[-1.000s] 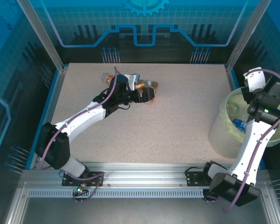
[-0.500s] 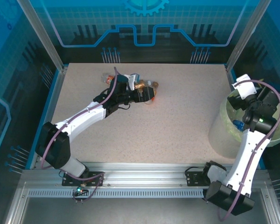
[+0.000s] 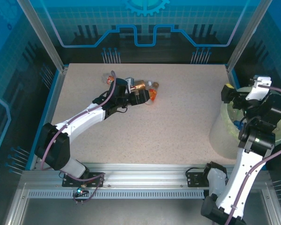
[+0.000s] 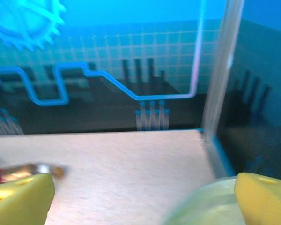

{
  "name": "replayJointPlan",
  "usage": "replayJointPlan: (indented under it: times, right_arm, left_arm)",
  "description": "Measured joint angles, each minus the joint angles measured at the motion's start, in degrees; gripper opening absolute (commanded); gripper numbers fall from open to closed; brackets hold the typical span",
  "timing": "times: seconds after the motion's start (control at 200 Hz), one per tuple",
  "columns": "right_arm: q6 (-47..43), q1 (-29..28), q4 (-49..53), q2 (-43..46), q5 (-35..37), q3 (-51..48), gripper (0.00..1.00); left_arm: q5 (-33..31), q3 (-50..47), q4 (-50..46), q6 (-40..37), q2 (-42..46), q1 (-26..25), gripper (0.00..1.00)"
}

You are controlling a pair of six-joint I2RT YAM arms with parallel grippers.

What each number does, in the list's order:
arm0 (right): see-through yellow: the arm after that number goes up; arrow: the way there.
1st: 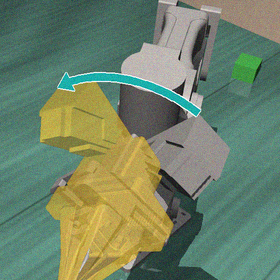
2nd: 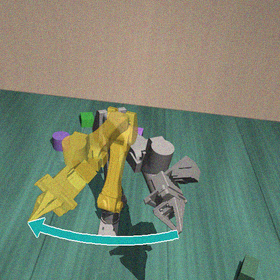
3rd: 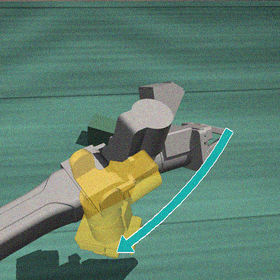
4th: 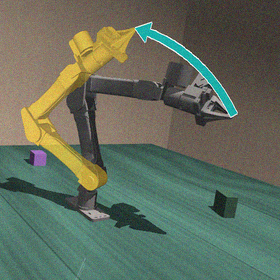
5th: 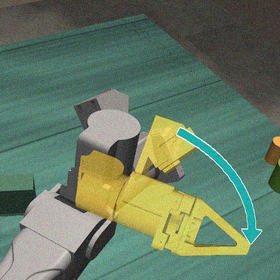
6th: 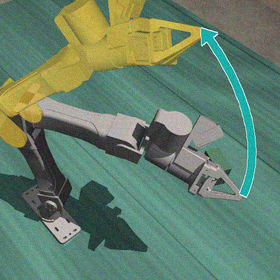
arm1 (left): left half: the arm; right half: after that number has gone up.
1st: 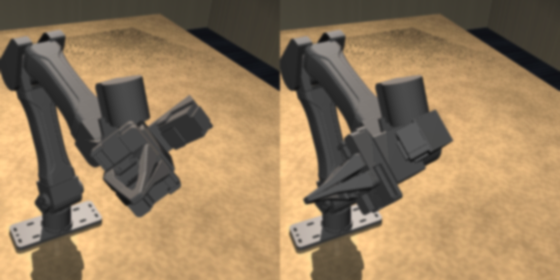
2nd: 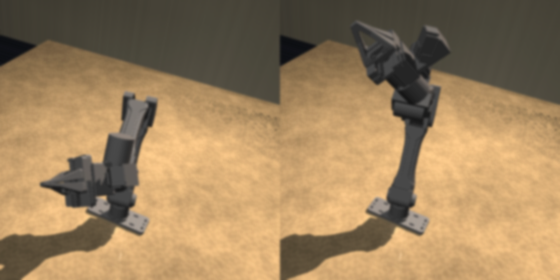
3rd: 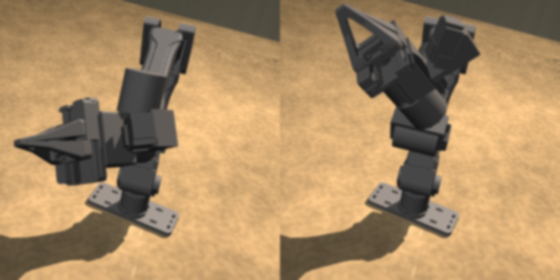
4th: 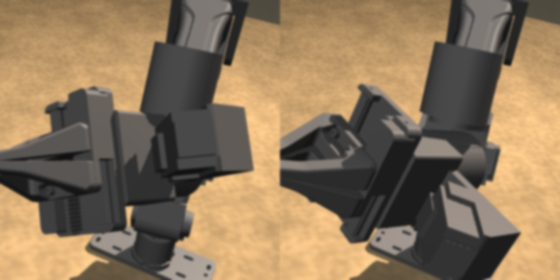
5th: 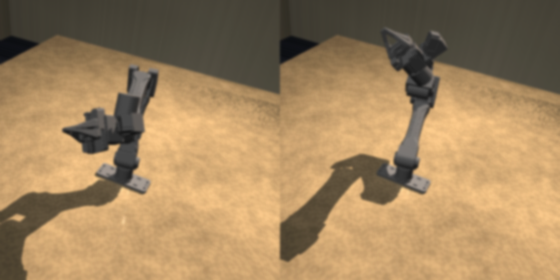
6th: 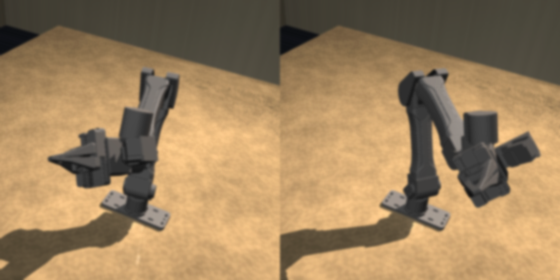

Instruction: Put the plastic bottles in the bin

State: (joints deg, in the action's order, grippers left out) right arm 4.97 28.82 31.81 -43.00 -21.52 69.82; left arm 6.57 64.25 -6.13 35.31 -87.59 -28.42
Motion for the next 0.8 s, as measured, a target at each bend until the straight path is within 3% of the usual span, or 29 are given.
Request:
replayJointPlan:
  times: [0.135, 0.4, 0.63, 0.8]
  right_arm:
    - [10.67, -3.39, -0.94, 4.11, -4.42, -4.79, 1.0]
    - [24.87, -7.87, -5.22, 10.86, -6.62, -14.71, 1.0]
    - [27.85, -14.19, -8.09, 8.07, -8.52, -14.73, 1.0]
    - [27.82, -20.35, -8.59, 5.92, -6.43, -14.73, 1.0]
  left_arm:
    - [-1.16, -0.94, -1.86, 0.59, 0.68, 2.08, 0.99]
    - [-5.29, 0.28, -6.93, 0.52, -0.24, 6.16, 0.99]
    - [-8.96, 8.33, -11.34, 0.61, -7.8, 11.76, 0.99]
    - [-12.94, 19.56, -15.56, 0.83, -17.25, 15.28, 0.99]
